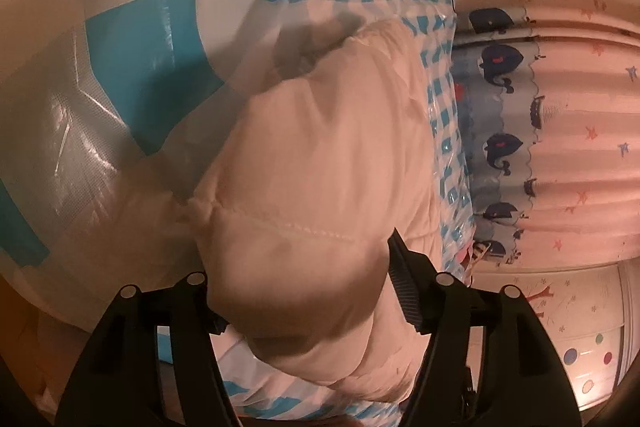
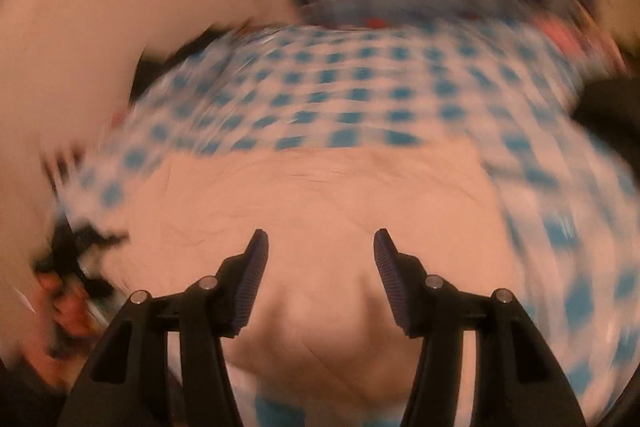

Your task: Fold large clothes

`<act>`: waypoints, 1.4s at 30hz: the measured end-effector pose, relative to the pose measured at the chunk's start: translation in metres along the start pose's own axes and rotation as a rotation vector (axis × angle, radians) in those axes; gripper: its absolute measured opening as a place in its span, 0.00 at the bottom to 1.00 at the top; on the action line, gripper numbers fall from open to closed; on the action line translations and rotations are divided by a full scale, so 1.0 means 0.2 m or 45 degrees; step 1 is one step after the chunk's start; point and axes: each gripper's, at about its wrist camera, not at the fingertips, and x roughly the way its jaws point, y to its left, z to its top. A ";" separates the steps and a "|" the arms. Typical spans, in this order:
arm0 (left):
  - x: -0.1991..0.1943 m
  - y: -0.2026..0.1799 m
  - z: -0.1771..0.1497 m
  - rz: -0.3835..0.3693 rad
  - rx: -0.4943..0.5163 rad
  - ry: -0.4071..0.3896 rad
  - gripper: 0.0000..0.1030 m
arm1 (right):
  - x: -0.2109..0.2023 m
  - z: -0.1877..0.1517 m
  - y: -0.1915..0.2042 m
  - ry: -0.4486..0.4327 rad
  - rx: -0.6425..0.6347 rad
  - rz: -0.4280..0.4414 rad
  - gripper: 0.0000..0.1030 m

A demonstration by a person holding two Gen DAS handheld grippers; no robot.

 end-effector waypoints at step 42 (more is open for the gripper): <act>0.05 -1.27 -0.78 0.012 1.212 -0.060 0.28 | 0.35 -0.23 -0.24 0.190 0.406 0.617 0.76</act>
